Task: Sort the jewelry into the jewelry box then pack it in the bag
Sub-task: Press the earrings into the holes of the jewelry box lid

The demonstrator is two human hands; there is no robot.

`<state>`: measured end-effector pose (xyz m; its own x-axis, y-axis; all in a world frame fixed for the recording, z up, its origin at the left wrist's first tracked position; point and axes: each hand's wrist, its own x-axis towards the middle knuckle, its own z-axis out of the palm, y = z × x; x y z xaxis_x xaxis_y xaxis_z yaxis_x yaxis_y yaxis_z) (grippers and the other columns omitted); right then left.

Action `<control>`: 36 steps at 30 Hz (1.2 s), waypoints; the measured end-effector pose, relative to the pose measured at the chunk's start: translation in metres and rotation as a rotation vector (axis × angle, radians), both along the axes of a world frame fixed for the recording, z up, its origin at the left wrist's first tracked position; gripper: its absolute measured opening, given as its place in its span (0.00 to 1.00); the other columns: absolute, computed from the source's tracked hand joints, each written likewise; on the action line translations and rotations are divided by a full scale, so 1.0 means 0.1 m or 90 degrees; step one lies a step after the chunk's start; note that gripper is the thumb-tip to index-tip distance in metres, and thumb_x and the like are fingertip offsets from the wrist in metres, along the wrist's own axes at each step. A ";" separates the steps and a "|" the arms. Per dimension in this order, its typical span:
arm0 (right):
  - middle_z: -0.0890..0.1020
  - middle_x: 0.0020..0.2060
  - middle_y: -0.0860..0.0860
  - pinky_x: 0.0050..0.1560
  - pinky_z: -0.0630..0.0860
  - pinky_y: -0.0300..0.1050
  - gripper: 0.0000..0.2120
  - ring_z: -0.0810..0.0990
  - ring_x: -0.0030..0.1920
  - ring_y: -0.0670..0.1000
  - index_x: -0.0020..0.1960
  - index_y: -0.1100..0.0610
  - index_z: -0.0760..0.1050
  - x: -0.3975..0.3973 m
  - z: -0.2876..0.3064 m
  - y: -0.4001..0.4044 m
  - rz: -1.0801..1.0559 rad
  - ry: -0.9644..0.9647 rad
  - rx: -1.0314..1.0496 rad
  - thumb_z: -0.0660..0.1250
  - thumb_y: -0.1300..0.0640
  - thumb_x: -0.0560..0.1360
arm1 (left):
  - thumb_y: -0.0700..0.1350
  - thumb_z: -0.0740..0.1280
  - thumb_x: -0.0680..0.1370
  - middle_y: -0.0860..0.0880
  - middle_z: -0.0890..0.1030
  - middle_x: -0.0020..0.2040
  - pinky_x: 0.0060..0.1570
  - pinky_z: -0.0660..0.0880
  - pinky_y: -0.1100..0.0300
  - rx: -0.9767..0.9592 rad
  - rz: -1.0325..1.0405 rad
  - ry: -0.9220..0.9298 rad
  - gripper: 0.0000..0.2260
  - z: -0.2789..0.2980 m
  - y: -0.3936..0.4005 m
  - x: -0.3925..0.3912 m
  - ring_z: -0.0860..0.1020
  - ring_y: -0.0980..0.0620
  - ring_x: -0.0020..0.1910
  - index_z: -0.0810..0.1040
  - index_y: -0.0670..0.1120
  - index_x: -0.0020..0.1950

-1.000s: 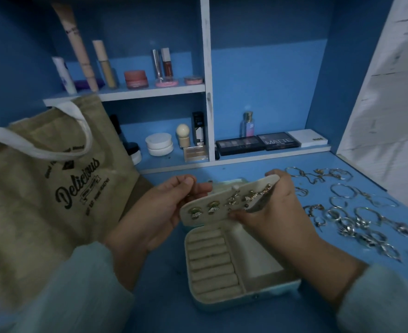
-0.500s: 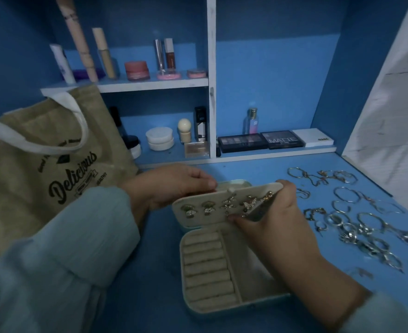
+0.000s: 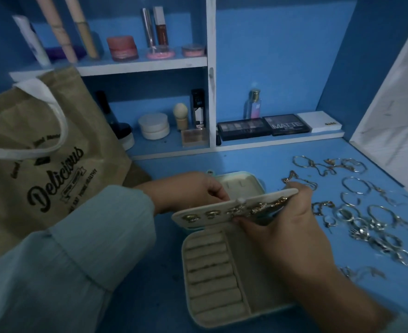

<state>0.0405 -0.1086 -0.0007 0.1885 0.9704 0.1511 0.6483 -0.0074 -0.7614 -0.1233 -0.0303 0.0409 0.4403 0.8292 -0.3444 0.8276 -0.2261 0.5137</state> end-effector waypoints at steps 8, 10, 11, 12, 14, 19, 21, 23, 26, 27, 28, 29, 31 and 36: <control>0.68 0.38 0.40 0.41 0.70 0.44 0.34 0.74 0.41 0.50 0.45 0.43 0.51 -0.04 -0.02 0.02 -0.043 0.017 -0.008 0.76 0.40 0.57 | 0.46 0.68 0.75 0.61 0.78 0.33 0.36 0.70 0.74 -0.009 -0.019 -0.036 0.09 -0.04 0.07 0.02 0.74 0.68 0.30 0.76 0.58 0.36; 0.68 0.37 0.40 0.39 0.68 0.43 0.34 0.72 0.40 0.49 0.46 0.44 0.52 -0.05 -0.02 0.02 -0.044 0.021 -0.006 0.76 0.41 0.57 | 0.44 0.68 0.75 0.62 0.77 0.31 0.32 0.68 0.78 -0.011 -0.040 -0.039 0.10 -0.02 0.09 0.04 0.73 0.70 0.28 0.76 0.57 0.36; 0.68 0.37 0.40 0.39 0.67 0.43 0.34 0.72 0.39 0.49 0.46 0.44 0.53 -0.04 -0.02 0.02 -0.046 0.025 -0.001 0.75 0.41 0.56 | 0.43 0.68 0.75 0.62 0.76 0.31 0.32 0.67 0.78 -0.011 -0.052 -0.035 0.10 -0.01 0.09 0.04 0.73 0.71 0.29 0.76 0.56 0.36; 0.68 0.37 0.40 0.38 0.66 0.43 0.33 0.72 0.38 0.49 0.46 0.44 0.53 -0.05 -0.02 0.02 -0.050 0.030 0.001 0.74 0.40 0.56 | 0.43 0.68 0.75 0.62 0.76 0.31 0.32 0.67 0.78 -0.008 -0.067 -0.025 0.10 -0.01 0.10 0.05 0.73 0.71 0.29 0.76 0.56 0.36; 0.70 0.37 0.41 0.38 0.67 0.43 0.32 0.74 0.38 0.49 0.44 0.43 0.53 -0.05 -0.02 0.02 -0.051 0.040 -0.011 0.73 0.39 0.55 | 0.44 0.67 0.76 0.61 0.77 0.34 0.34 0.67 0.78 0.007 -0.101 0.002 0.08 -0.01 0.12 0.05 0.74 0.70 0.31 0.77 0.56 0.38; 0.70 0.37 0.42 0.39 0.67 0.43 0.32 0.74 0.40 0.50 0.45 0.44 0.54 -0.04 -0.04 0.01 -0.049 0.037 -0.006 0.74 0.40 0.56 | 0.44 0.66 0.76 0.62 0.76 0.36 0.38 0.67 0.77 0.040 -0.155 0.036 0.04 0.00 0.13 0.03 0.73 0.69 0.34 0.80 0.51 0.47; 0.70 0.37 0.42 0.39 0.68 0.44 0.32 0.75 0.40 0.51 0.46 0.44 0.54 -0.04 -0.04 0.01 -0.043 0.035 0.000 0.74 0.40 0.56 | 0.44 0.66 0.76 0.62 0.75 0.36 0.39 0.66 0.77 0.053 -0.170 0.048 0.05 0.02 0.13 0.04 0.72 0.69 0.34 0.80 0.50 0.49; 0.70 0.38 0.42 0.39 0.69 0.44 0.32 0.76 0.41 0.51 0.46 0.44 0.53 -0.05 -0.04 0.01 -0.036 0.027 0.009 0.74 0.41 0.57 | 0.44 0.65 0.76 0.62 0.75 0.38 0.40 0.66 0.74 0.064 -0.182 0.061 0.06 0.03 0.12 0.04 0.72 0.68 0.36 0.80 0.49 0.50; 0.70 0.38 0.41 0.39 0.68 0.44 0.33 0.76 0.41 0.52 0.45 0.43 0.52 -0.05 -0.05 0.01 -0.037 0.017 0.019 0.74 0.40 0.57 | 0.45 0.65 0.77 0.61 0.75 0.39 0.41 0.66 0.72 0.075 -0.190 0.072 0.06 0.04 0.11 0.06 0.71 0.68 0.36 0.80 0.50 0.52; 0.70 0.38 0.41 0.39 0.69 0.44 0.32 0.77 0.42 0.52 0.45 0.42 0.51 -0.05 -0.05 0.01 -0.035 0.020 0.018 0.74 0.41 0.57 | 0.45 0.65 0.77 0.61 0.74 0.39 0.41 0.65 0.73 0.077 -0.193 0.078 0.07 0.05 0.11 0.07 0.71 0.68 0.36 0.80 0.50 0.52; 0.70 0.38 0.41 0.39 0.69 0.44 0.32 0.77 0.43 0.52 0.44 0.42 0.51 -0.05 -0.05 0.01 -0.033 0.022 0.016 0.75 0.41 0.58 | 0.45 0.65 0.77 0.61 0.74 0.40 0.41 0.64 0.74 0.080 -0.199 0.086 0.07 0.05 0.11 0.07 0.70 0.68 0.36 0.80 0.49 0.53; 0.70 0.38 0.41 0.40 0.70 0.45 0.32 0.77 0.43 0.52 0.43 0.42 0.50 -0.04 -0.05 0.01 -0.031 0.022 0.014 0.75 0.42 0.58 | 0.45 0.64 0.77 0.60 0.74 0.41 0.40 0.64 0.74 0.083 -0.205 0.094 0.07 0.05 0.11 0.07 0.70 0.68 0.36 0.80 0.49 0.53; 0.69 0.38 0.41 0.41 0.71 0.46 0.31 0.77 0.45 0.53 0.42 0.42 0.52 -0.04 -0.05 0.01 -0.030 0.020 0.013 0.75 0.43 0.59 | 0.45 0.64 0.77 0.59 0.76 0.42 0.40 0.64 0.74 0.085 -0.217 0.101 0.08 0.06 0.10 0.07 0.70 0.68 0.36 0.80 0.49 0.53; 0.74 0.43 0.48 0.43 0.74 0.50 0.33 0.78 0.46 0.55 0.40 0.39 0.48 -0.07 -0.03 0.00 -0.036 0.018 0.030 0.75 0.43 0.57 | 0.43 0.65 0.77 0.57 0.80 0.46 0.40 0.64 0.76 0.080 -0.210 0.074 0.08 0.05 0.11 0.07 0.71 0.67 0.36 0.81 0.48 0.54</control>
